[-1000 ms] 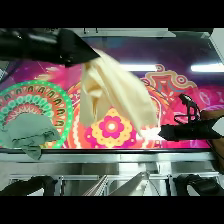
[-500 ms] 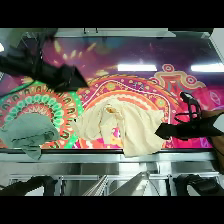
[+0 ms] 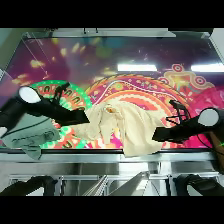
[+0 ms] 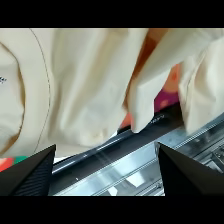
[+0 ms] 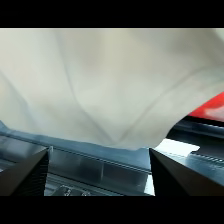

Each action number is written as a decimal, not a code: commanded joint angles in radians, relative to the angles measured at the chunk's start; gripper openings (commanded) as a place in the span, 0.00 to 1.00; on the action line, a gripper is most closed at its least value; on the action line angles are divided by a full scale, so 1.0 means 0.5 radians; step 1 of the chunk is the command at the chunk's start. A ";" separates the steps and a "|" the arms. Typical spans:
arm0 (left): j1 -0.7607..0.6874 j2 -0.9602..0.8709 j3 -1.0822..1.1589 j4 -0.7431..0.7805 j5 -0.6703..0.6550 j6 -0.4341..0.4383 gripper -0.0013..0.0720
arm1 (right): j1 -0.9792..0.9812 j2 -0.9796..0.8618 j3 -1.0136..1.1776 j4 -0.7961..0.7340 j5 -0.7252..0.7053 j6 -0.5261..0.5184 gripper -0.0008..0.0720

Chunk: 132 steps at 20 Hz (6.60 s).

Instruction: Fold the shirts.

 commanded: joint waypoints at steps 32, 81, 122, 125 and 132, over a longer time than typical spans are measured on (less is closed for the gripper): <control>-0.266 -0.228 -0.177 -0.026 0.378 0.050 0.97 | -0.137 0.189 -0.264 -0.192 0.063 0.010 0.96; 0.515 -0.030 0.119 -0.967 -0.034 0.603 0.45 | -0.699 -0.536 0.793 1.235 -0.239 -0.915 0.03; 0.216 -0.591 0.214 -0.864 0.125 0.509 0.99 | -0.459 -1.353 0.733 1.089 -0.674 -1.129 0.03; 0.147 -0.592 0.213 -0.737 0.263 0.439 0.99 | -0.459 -1.353 0.733 1.089 -0.674 -1.129 0.03; -0.063 -0.639 0.214 -0.667 0.587 0.349 0.99 | -0.459 -1.353 0.733 1.089 -0.662 -1.129 0.03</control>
